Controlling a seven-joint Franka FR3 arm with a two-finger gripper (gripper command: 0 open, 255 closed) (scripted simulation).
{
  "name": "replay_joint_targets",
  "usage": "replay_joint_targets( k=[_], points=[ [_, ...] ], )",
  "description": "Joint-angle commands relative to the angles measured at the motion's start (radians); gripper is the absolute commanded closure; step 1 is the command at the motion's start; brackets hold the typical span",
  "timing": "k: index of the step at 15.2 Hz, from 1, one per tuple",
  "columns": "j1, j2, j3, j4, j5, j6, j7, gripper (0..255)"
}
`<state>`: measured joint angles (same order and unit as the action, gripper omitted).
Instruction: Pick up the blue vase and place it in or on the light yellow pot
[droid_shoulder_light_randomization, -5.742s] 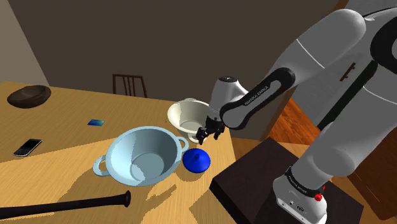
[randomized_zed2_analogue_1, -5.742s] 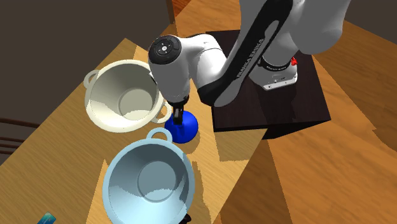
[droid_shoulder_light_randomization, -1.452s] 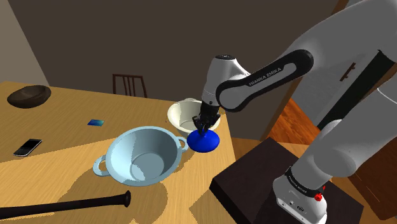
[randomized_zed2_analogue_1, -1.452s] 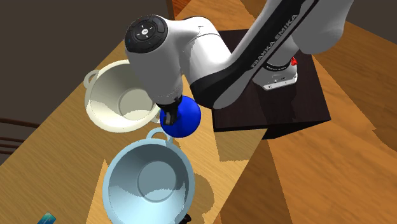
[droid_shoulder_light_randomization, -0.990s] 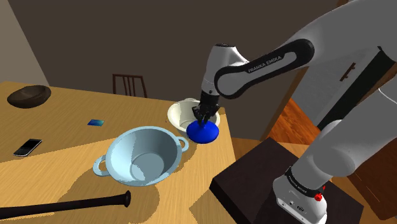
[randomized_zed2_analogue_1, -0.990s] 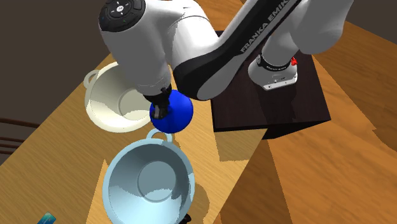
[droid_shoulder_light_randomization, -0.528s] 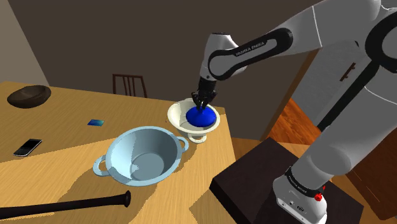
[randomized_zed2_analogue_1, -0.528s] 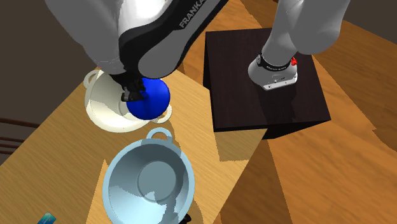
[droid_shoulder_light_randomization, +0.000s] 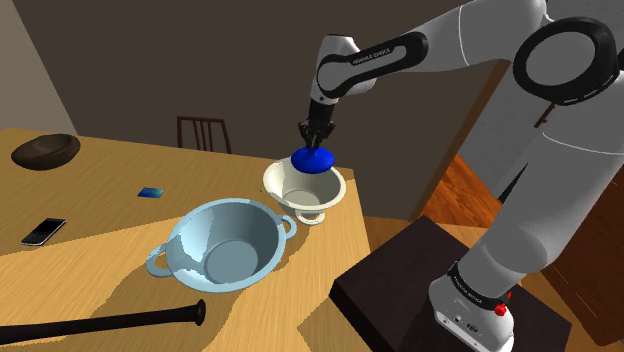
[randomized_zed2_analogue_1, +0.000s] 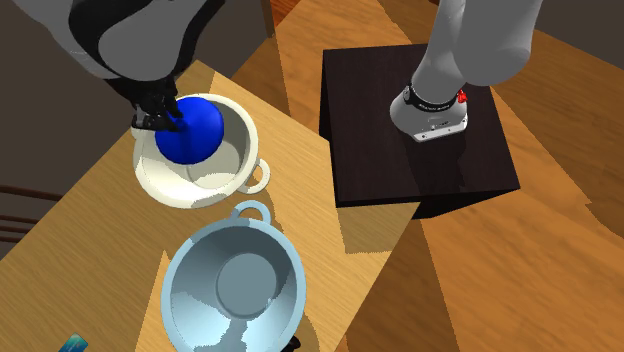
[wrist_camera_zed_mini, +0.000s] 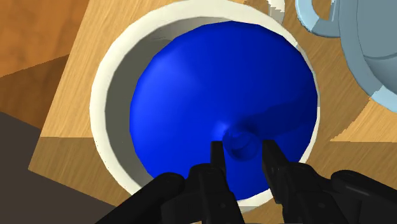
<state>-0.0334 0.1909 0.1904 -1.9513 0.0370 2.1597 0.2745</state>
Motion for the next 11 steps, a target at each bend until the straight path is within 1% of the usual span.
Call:
replay_joint_targets(
  k=[1,2,3,11],
  points=[
    [-0.012,0.053,-0.012,0.086,-0.009,-0.034,-0.021,255],
    [-0.018,0.081,-0.017,0.132,-0.013,-0.054,-0.030,255],
    [-0.019,0.088,-0.019,0.144,-0.014,-0.058,-0.033,255],
    [-0.017,0.134,-0.021,0.095,-0.020,0.035,-0.033,255]
  ],
)
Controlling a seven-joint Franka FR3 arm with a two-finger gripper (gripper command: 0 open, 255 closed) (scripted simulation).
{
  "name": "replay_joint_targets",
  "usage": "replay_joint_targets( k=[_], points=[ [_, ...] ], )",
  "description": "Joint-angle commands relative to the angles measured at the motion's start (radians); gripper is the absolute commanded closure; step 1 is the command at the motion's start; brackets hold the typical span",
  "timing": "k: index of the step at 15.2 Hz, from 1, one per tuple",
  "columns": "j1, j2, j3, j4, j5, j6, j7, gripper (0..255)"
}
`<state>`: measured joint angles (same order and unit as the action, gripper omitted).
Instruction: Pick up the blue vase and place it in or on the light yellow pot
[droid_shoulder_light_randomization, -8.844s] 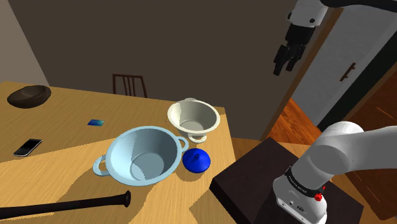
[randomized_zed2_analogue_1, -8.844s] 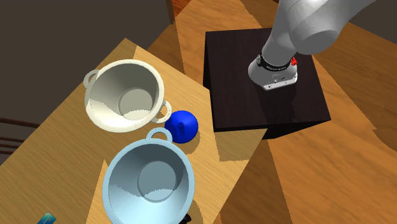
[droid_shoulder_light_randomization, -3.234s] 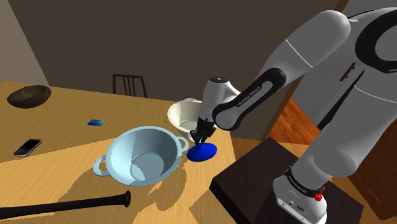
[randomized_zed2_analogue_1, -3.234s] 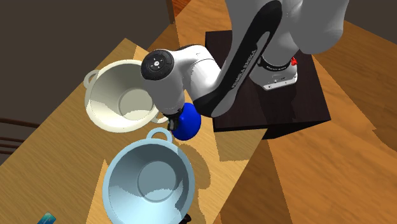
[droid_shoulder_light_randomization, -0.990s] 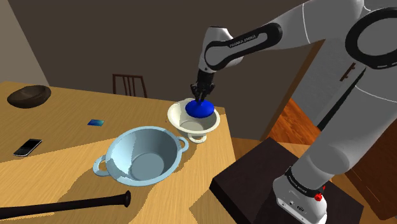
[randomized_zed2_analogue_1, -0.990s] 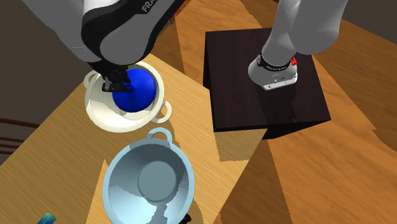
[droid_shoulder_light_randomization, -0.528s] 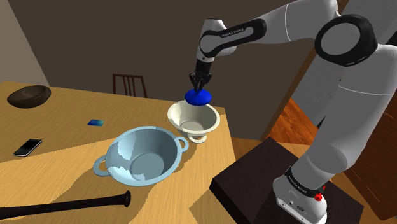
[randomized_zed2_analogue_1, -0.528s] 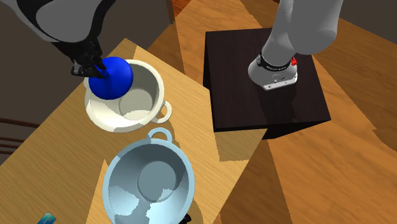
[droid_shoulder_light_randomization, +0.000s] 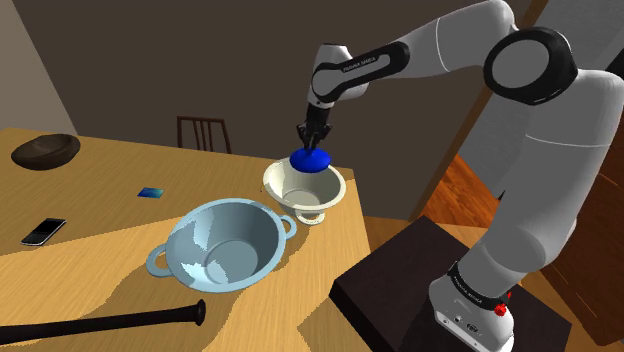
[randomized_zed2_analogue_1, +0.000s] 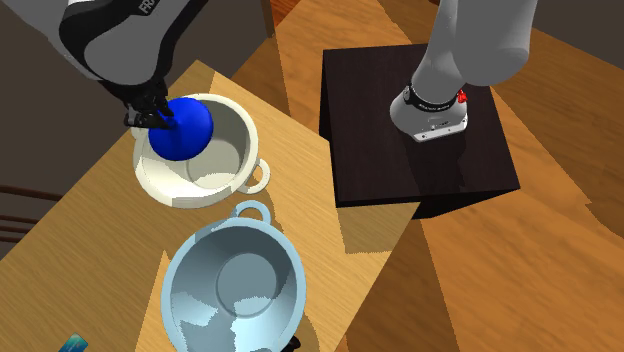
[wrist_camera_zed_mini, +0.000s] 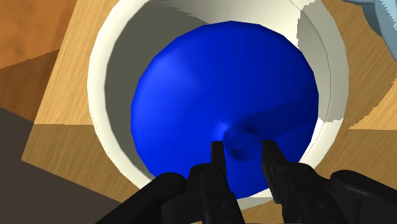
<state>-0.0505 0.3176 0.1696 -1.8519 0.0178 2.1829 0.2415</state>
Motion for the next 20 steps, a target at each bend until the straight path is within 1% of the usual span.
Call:
replay_joint_targets(
  k=[1,14,20],
  points=[
    [0.001,0.013,-0.001,-0.009,-0.002,0.023,0.000,255],
    [0.008,0.113,-0.009,-0.055,-0.017,0.167,0.002,255],
    [0.008,0.113,-0.009,-0.055,-0.017,0.167,0.002,255]
  ],
)
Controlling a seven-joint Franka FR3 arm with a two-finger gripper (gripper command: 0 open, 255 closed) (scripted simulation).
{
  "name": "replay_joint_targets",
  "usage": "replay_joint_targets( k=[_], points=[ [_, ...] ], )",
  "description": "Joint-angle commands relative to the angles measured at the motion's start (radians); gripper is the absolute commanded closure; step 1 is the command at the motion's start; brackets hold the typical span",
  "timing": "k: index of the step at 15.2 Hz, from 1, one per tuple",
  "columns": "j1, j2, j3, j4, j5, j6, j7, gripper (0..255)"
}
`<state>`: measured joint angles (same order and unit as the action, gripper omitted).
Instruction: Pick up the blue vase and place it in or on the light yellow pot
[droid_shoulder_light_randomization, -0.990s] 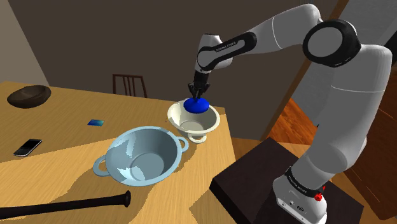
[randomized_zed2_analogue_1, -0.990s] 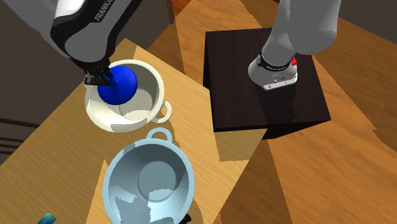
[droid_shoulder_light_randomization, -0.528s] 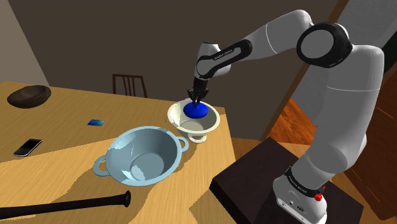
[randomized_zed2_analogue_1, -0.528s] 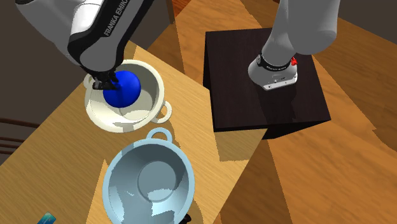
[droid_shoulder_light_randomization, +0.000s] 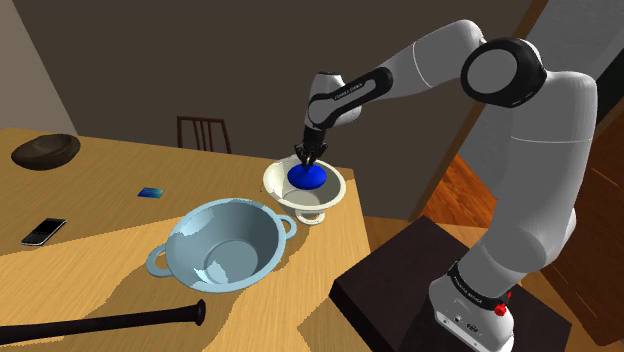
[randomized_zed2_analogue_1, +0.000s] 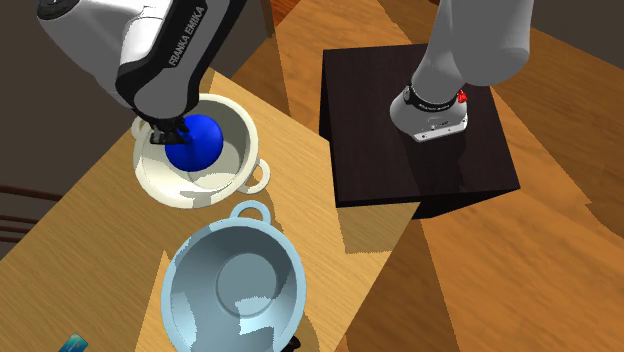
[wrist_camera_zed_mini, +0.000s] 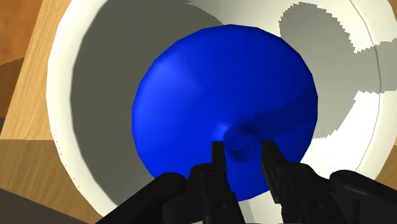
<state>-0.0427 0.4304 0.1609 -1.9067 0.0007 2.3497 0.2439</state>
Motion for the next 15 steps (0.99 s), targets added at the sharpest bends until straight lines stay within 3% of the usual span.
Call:
replay_joint_targets(
  k=[1,2,7,11,15],
  points=[
    [0.000,0.000,0.000,0.000,0.000,0.000,0.000,255],
    [0.000,0.000,0.000,0.000,0.000,0.000,0.000,0],
    [0.000,0.000,0.000,0.000,0.000,0.000,0.000,0],
    [-0.010,-0.077,0.005,0.025,0.012,-0.101,-0.008,0],
    [-0.010,-0.077,0.005,0.025,0.012,-0.101,-0.008,0]
  ],
)
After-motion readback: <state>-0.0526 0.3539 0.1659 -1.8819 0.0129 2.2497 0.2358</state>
